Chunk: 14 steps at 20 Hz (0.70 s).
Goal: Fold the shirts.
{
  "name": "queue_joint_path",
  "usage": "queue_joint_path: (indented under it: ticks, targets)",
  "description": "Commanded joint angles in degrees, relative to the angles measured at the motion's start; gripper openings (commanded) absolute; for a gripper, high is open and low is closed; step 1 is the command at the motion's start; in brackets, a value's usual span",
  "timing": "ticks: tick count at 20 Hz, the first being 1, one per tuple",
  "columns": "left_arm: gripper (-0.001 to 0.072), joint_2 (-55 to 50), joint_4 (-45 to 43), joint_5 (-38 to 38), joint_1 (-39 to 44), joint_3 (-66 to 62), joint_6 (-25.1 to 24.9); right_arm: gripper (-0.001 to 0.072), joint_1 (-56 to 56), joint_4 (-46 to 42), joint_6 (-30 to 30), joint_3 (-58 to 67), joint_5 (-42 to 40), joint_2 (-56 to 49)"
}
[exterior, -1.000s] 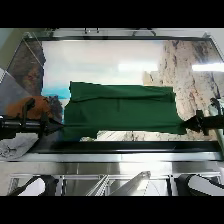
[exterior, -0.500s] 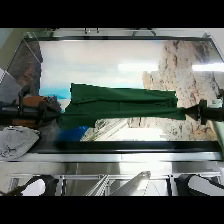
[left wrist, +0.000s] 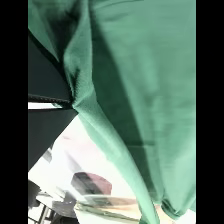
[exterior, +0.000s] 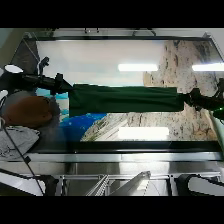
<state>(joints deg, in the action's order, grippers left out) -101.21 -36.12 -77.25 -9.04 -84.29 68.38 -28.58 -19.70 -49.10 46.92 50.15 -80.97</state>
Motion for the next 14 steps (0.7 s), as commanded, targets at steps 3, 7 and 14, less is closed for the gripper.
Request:
queue_joint_path:
  ticks: [3,7,14]
  targets:
    - [0.0024,-14.53,0.15,-0.90,2.86,-15.54,0.26,0.0025,2.16,3.69,5.05,1.46,-3.26,-8.41]
    - [0.0136,-21.38,0.09,-4.68,3.98,-24.17,0.81,0.0025,2.71,3.41,5.88,1.49,-3.19,-11.02]
    - [0.0297,-22.10,-0.17,-11.08,-1.20,-35.60,8.26,0.0372,-0.07,-16.15,3.54,7.23,1.51,-4.61]
